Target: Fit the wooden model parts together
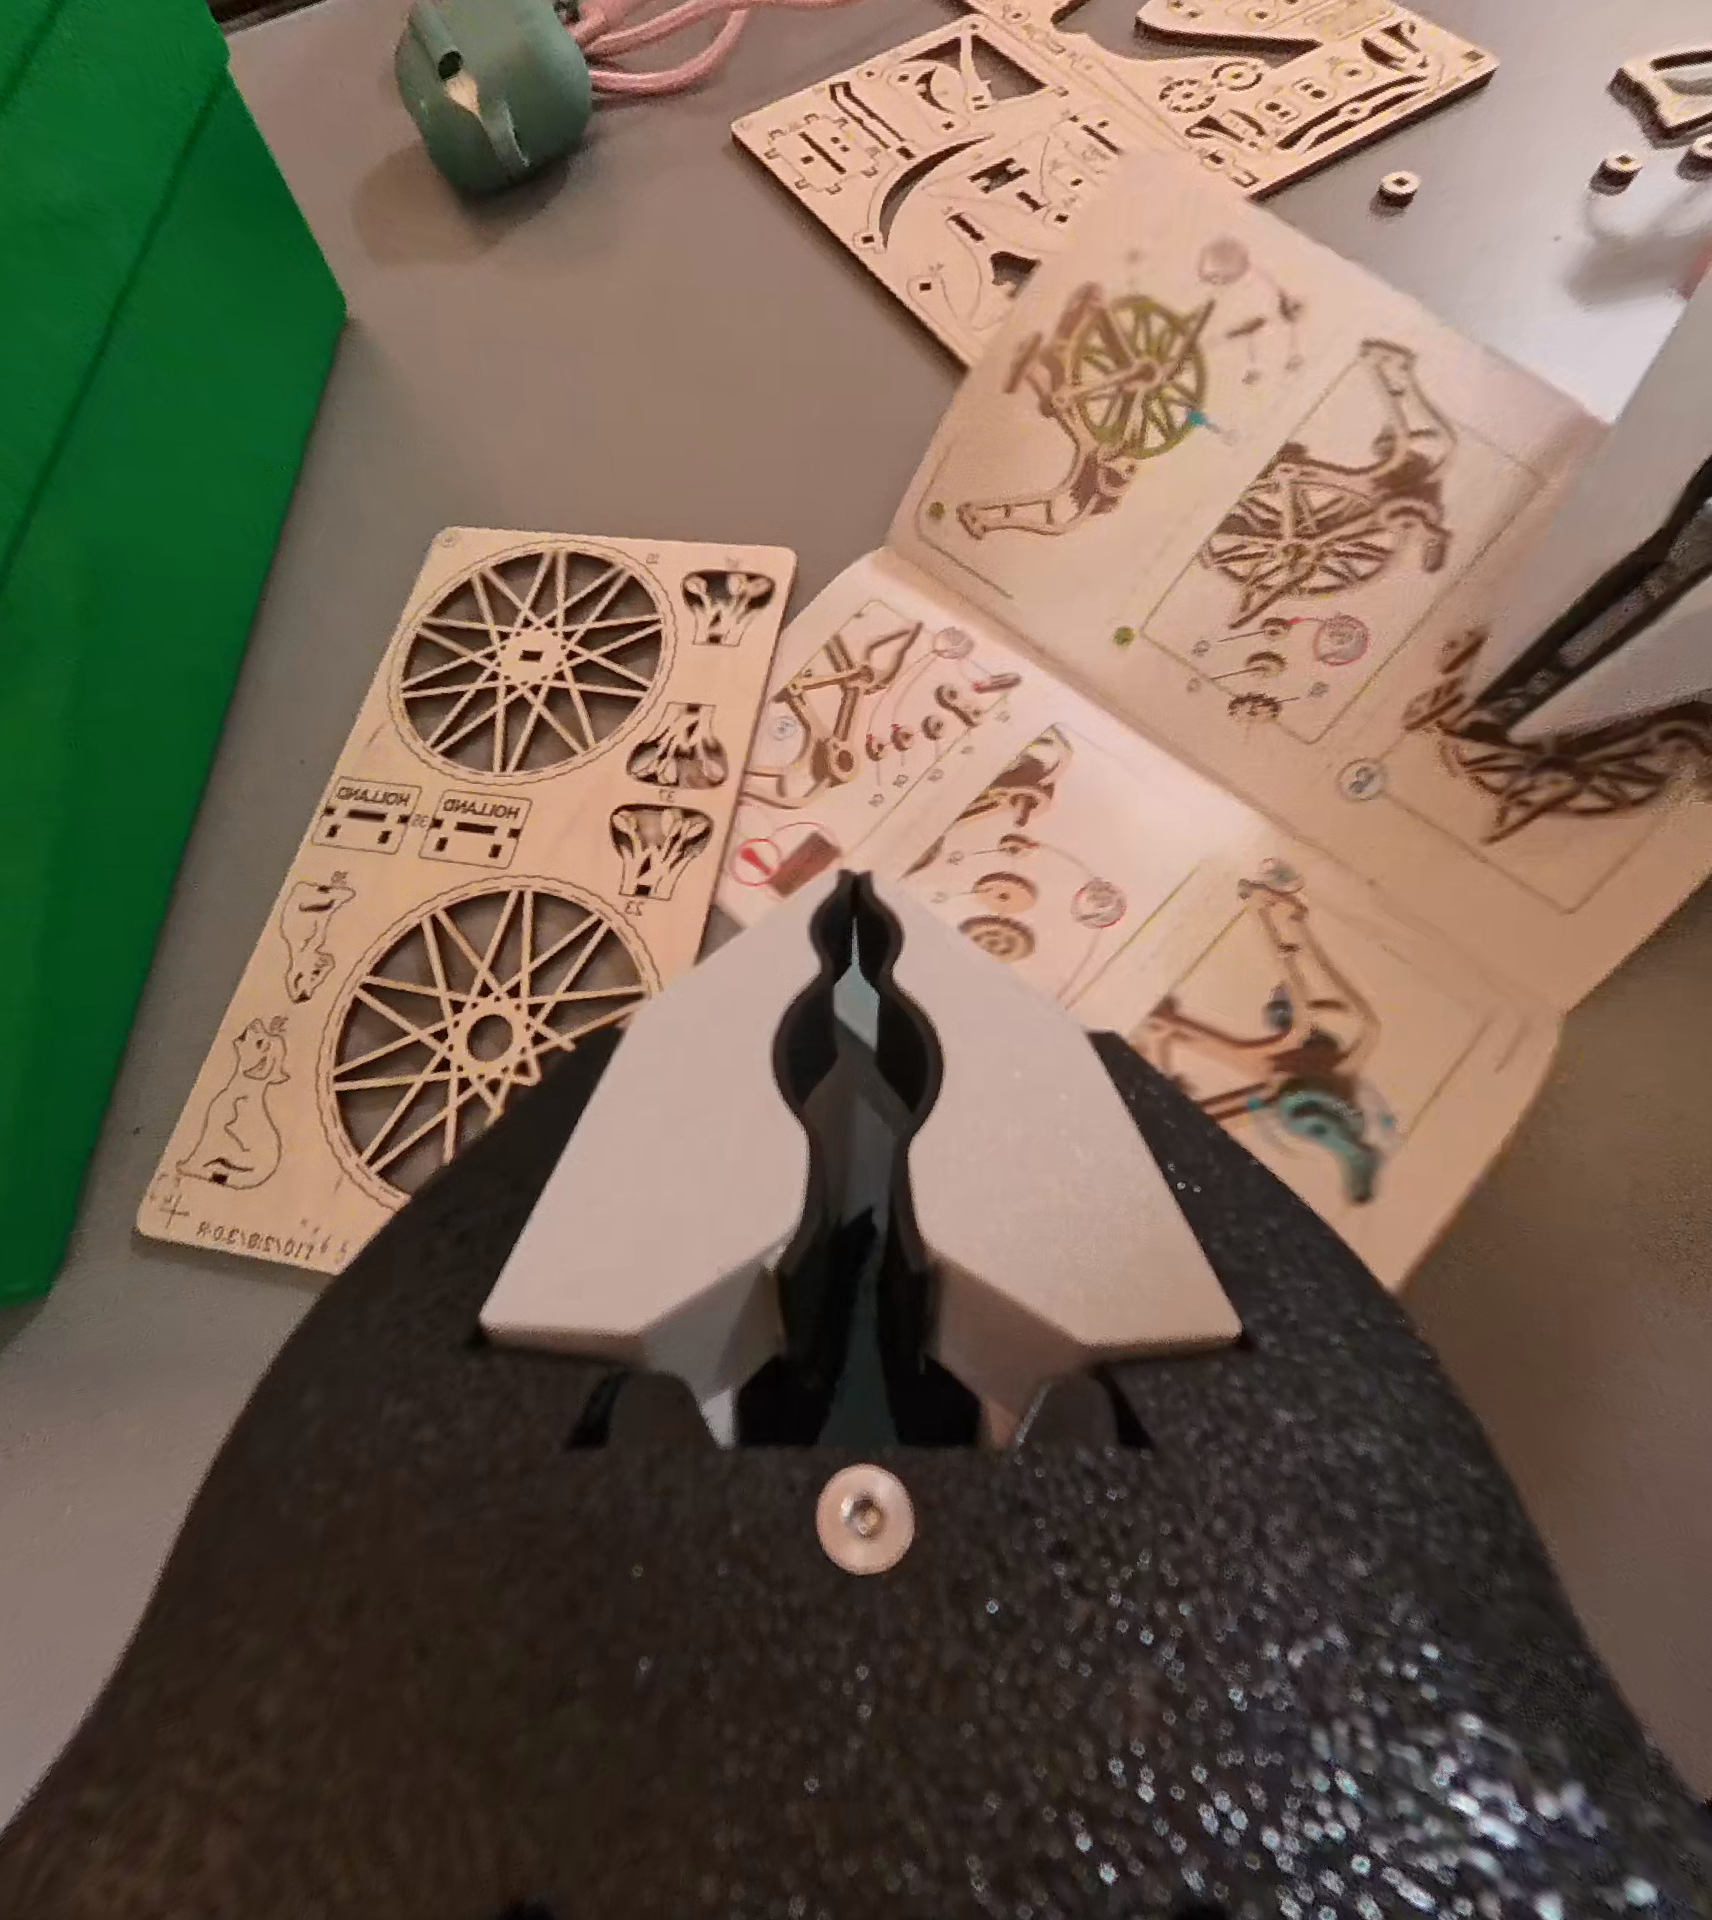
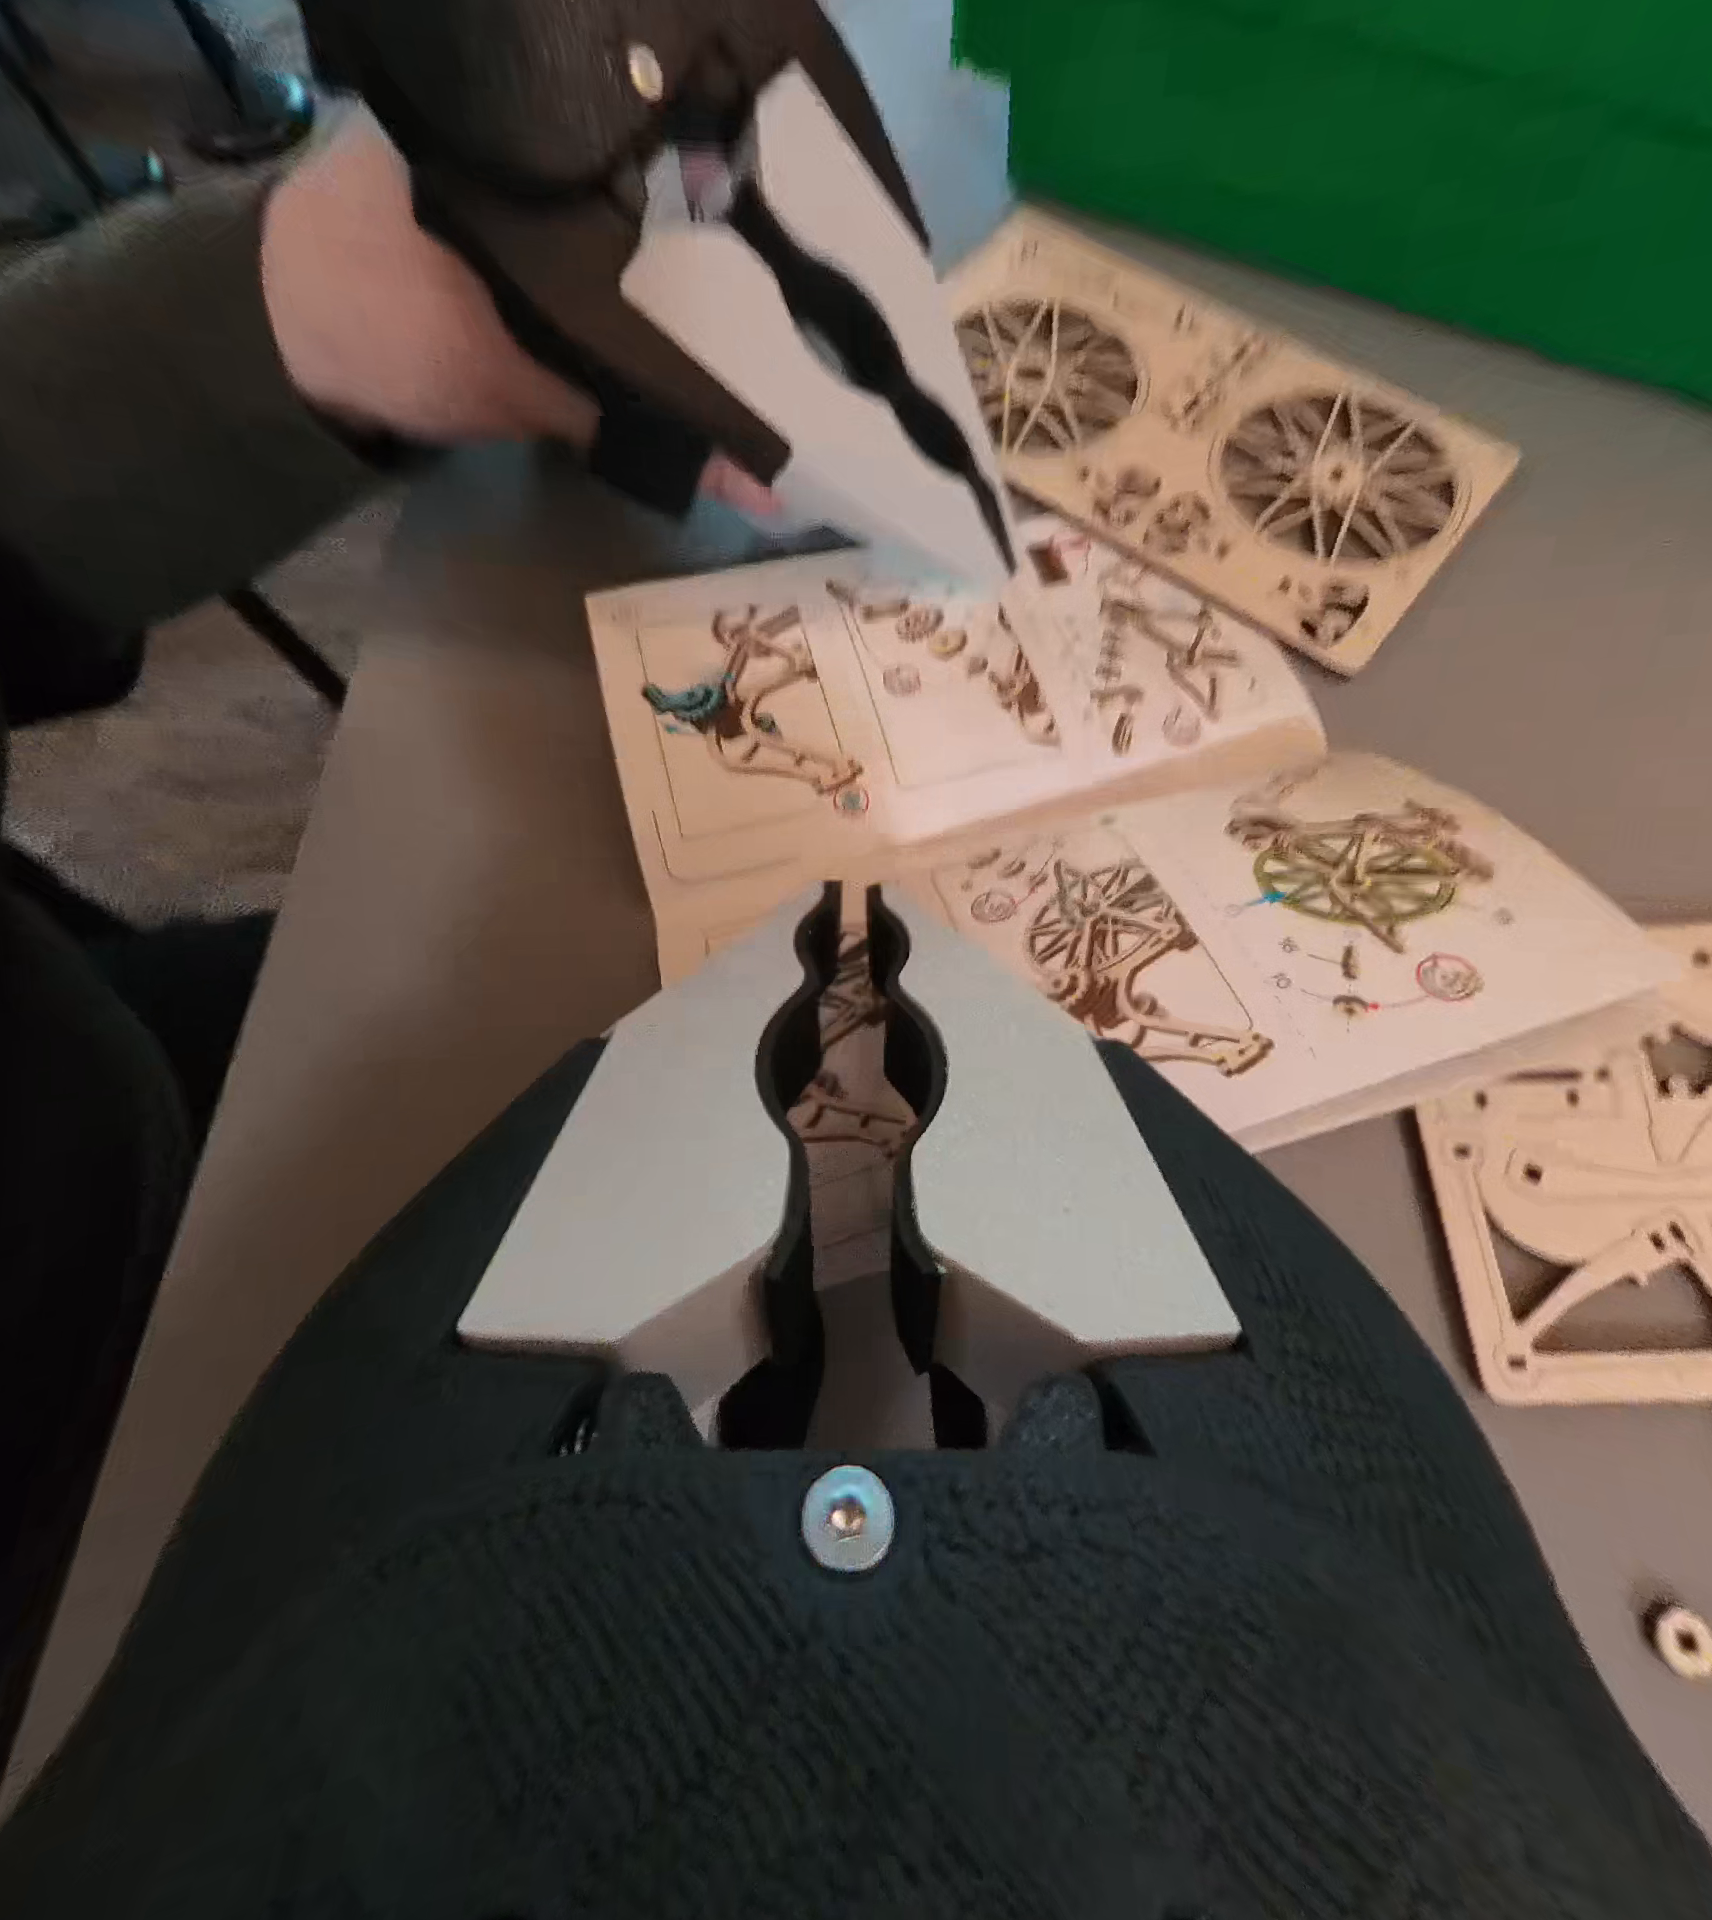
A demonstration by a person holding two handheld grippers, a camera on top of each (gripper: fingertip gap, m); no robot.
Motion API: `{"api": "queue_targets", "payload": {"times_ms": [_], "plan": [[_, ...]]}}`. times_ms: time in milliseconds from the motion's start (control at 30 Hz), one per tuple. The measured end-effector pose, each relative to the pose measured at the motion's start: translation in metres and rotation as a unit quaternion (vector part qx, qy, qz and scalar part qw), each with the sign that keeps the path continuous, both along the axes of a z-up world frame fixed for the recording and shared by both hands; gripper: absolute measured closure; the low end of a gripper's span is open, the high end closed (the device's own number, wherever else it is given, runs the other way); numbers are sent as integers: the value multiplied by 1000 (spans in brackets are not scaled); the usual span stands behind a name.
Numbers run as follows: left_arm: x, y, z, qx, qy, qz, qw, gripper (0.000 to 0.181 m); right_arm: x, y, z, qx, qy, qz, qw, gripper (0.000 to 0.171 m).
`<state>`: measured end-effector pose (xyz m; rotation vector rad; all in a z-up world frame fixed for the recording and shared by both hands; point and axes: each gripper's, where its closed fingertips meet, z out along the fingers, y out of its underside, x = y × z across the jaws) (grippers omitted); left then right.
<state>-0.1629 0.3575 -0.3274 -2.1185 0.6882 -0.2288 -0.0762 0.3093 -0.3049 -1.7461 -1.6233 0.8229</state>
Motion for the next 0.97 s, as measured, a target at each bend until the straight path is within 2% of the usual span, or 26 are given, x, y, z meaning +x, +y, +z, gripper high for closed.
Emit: {"api": "queue_targets", "payload": {"times_ms": [33, 133, 267, 367, 467, 600, 967], "plan": [[1, -1, 0, -2, -2, -3, 1000, 181, -6, 0, 4, 14, 13, -4, 1000, 169], [4, -3, -1, -12, -13, -15, 1000, 181, -15, -2, 3, 71, 5, -9, 997, 168], [17, -13, -2, -28, -26, -70, 997, 181, -17, 0, 3, 147, -11, 1, 989, 168], [21, -17, -2, -32, -30, -89, 995, 181, -27, -21, 3, 106, 33, 46, 993, 166], [25, -21, -2, -35, -30, -108, 993, 181, -28, -29, -17, 75, 14, 57, 996, 165], [26, -24, -2, -35, -30, -119, 992, 181, -27, -28, -24, 95, -8, 49, 994, 166], [26, -23, -2, -36, -32, -117, 992, 181, -26, -28, -25, 71, -10, 41, 997, 166]]}}
